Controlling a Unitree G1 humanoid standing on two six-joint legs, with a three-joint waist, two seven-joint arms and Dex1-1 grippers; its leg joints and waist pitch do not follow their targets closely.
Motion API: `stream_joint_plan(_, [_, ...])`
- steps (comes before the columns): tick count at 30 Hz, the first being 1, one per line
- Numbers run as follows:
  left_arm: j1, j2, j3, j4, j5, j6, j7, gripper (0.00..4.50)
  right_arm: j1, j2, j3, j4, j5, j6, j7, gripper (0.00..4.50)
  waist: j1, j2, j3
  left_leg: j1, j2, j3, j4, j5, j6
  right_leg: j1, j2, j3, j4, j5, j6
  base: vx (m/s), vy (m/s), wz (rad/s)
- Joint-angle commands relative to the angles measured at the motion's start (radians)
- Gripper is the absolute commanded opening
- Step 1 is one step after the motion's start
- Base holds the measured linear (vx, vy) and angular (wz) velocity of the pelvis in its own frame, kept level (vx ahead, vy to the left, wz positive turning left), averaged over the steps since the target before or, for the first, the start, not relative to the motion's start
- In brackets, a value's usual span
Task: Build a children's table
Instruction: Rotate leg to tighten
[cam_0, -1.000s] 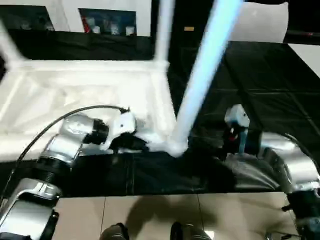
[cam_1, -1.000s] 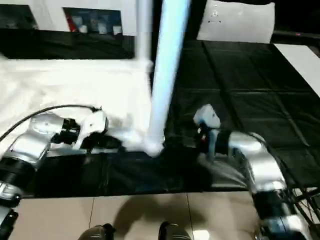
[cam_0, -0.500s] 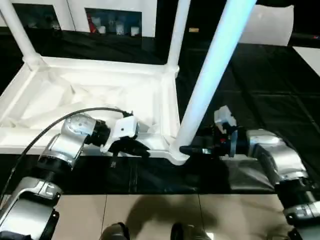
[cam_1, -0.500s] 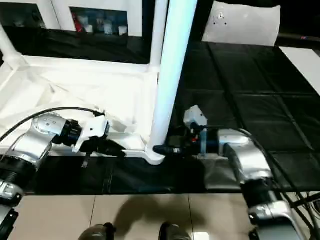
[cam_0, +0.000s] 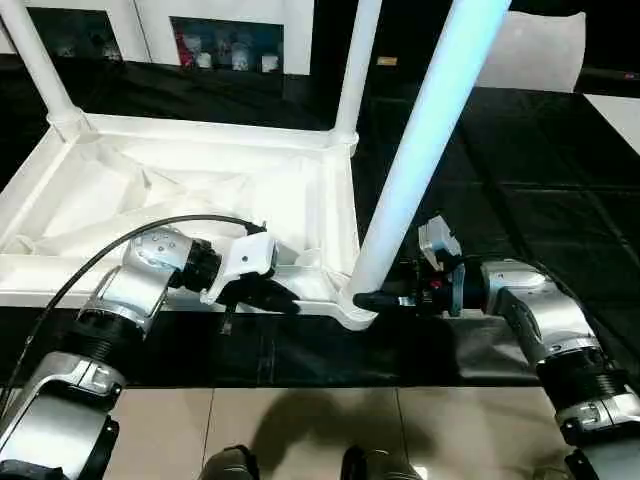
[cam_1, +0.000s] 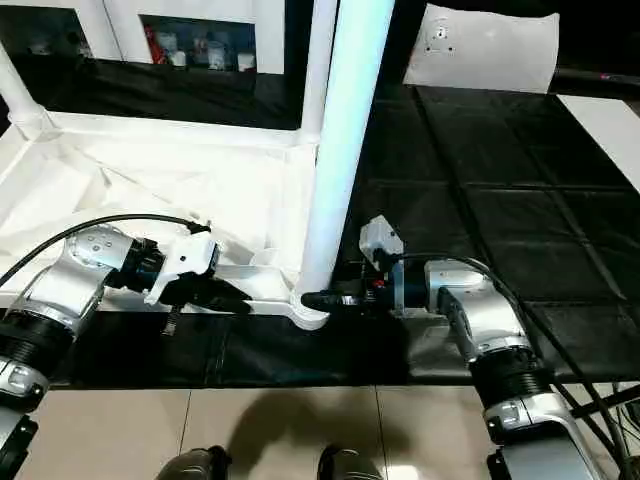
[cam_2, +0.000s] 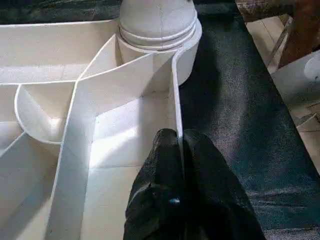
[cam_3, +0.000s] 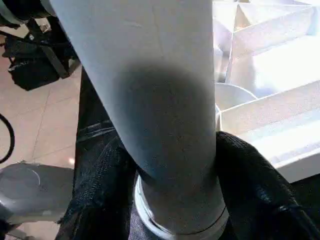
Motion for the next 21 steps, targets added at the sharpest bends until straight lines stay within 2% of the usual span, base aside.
stream_joint_plan(1, [0.005, -0.031, -0.051, 0.025, 0.034, -0.005, 0.017, 0.00, -0.003, 0.015, 0.011, -0.009, 0.009, -0.002, 0.001, 2.06, -0.001, -0.004, -0.069, 0.020, 0.066, -0.010, -0.059, -0.181, 0.085, 0.051, -0.061, 0.048, -0.054, -0.267, -0.240, 0.000, 0.000, 0.00])
stream_joint_plan(4, [-0.002, -0.047, -0.043, 0.032, 0.049, 0.026, 0.079, 0.00, 0.021, 0.032, 0.006, -0.036, 0.009, 0.010, -0.039, 2.04, 0.000, -0.002, -0.065, 0.026, 0.067, -0.012, -0.062, -0.222, 0.071, 0.045, -0.064, 0.049, -0.063, -0.328, -0.228, 0.000, 0.000, 0.00])
stream_joint_plan(5, [-0.009, -0.082, -0.022, 0.036, 0.050, 0.075, 0.164, 0.00, 0.048, 0.073, 0.007, -0.069, -0.017, 0.028, -0.148, 2.03, -0.002, 0.001, -0.065, 0.028, 0.069, -0.014, -0.065, -0.251, 0.051, 0.044, -0.064, 0.051, -0.068, -0.377, -0.212, 0.000, 0.000, 0.00])
stream_joint_plan(7, [-0.011, -0.099, -0.011, 0.035, 0.048, 0.100, 0.199, 0.00, 0.061, 0.094, 0.008, -0.081, -0.034, 0.026, -0.198, 2.01, -0.006, -0.001, -0.062, 0.027, 0.069, -0.016, -0.068, -0.279, 0.033, 0.041, -0.066, 0.050, -0.073, -0.415, -0.201, 0.000, 0.000, 0.00])
stream_joint_plan(8, [-0.013, -0.121, 0.002, 0.034, 0.041, 0.121, 0.238, 0.00, 0.073, 0.119, 0.008, -0.092, -0.048, 0.038, -0.256, 2.01, -0.011, -0.002, -0.057, 0.024, 0.067, -0.019, -0.073, -0.313, 0.010, 0.043, -0.065, 0.047, -0.076, -0.483, -0.176, 0.000, 0.000, 0.00])
stream_joint_plan(9, [-0.016, -0.153, 0.017, 0.029, 0.035, 0.150, 0.290, 0.00, 0.087, 0.162, 0.006, -0.101, -0.067, 0.071, -0.346, 2.00, -0.014, -0.002, -0.058, 0.028, 0.064, -0.023, -0.073, -0.345, -0.005, 0.041, -0.069, 0.046, -0.084, -0.556, -0.150, 0.000, 0.000, 0.00])
stream_joint_plan(12, [-0.015, -0.199, 0.028, 0.014, 0.038, 0.189, 0.363, 0.00, 0.109, 0.242, 0.000, -0.124, -0.086, 0.103, -0.477, 1.98, -0.021, 0.001, -0.054, 0.036, 0.064, -0.033, -0.076, -0.422, -0.026, 0.033, -0.072, 0.040, -0.103, -0.678, -0.098, 0.000, 0.000, 0.00])
stream_joint_plan(13, [-0.015, -0.203, 0.029, 0.013, 0.039, 0.192, 0.371, 0.00, 0.110, 0.249, -0.001, -0.127, -0.087, 0.107, -0.488, 1.98, -0.025, -0.001, -0.053, 0.035, 0.064, -0.033, -0.077, -0.431, -0.030, 0.032, -0.071, 0.041, -0.104, -0.680, -0.092, 0.000, 0.000, 0.00])
stream_joint_plan(14, [-0.015, -0.242, 0.042, 0.004, 0.048, 0.222, 0.451, 0.00, 0.119, 0.321, -0.008, -0.140, -0.104, 0.115, -0.605, 1.98, -0.029, 0.000, -0.052, 0.038, 0.063, -0.036, -0.078, -0.454, -0.035, 0.030, -0.071, 0.039, -0.109, -0.699, -0.083, 0.000, 0.000, 0.00])
stream_joint_plan(15, [-0.016, -0.256, 0.046, 0.000, 0.052, 0.234, 0.480, 0.00, 0.121, 0.348, -0.012, -0.142, -0.113, 0.113, -0.650, 1.98, -0.038, 0.003, -0.051, 0.044, 0.063, -0.035, -0.077, -0.474, -0.042, 0.020, -0.071, 0.041, -0.112, -0.704, -0.084, 0.000, 0.000, 0.00])
stream_joint_plan(17, [-0.015, -0.288, 0.060, -0.016, 0.057, 0.273, 0.542, 0.00, 0.120, 0.410, -0.027, -0.141, -0.132, 0.132, -0.764, 1.97, -0.045, 0.002, -0.051, 0.044, 0.059, -0.041, -0.077, -0.492, -0.040, 0.024, -0.073, 0.032, -0.119, -0.740, -0.068, 0.000, 0.000, 0.00])
stream_joint_plan(19, [-0.018, -0.320, 0.079, -0.030, 0.061, 0.311, 0.609, 0.00, 0.115, 0.465, -0.045, -0.132, -0.150, 0.148, -0.874, 1.97, -0.053, 0.007, -0.051, 0.041, 0.060, -0.044, -0.081, -0.505, -0.039, 0.028, -0.072, 0.028, -0.122, -0.729, -0.062, 0.000, 0.000, 0.00])
stream_joint_plan(20, [-0.019, -0.329, 0.086, -0.033, 0.061, 0.323, 0.628, 0.00, 0.113, 0.483, -0.056, -0.129, -0.148, 0.156, -0.905, 1.97, -0.057, 0.012, -0.050, 0.049, 0.060, -0.043, -0.081, -0.533, -0.044, 0.017, -0.069, 0.029, -0.126, -0.726, -0.064, 0.000, 0.000, 0.00])
stream_joint_plan(21, [-0.022, -0.341, 0.093, -0.038, 0.062, 0.334, 0.655, 0.00, 0.106, 0.502, -0.067, -0.120, -0.157, 0.159, -0.951, 1.97, -0.060, 0.010, -0.050, 0.055, 0.058, -0.044, -0.080, -0.554, -0.044, 0.016, -0.068, 0.026, -0.130, -0.726, -0.060, 0.000, 0.000, 0.00])
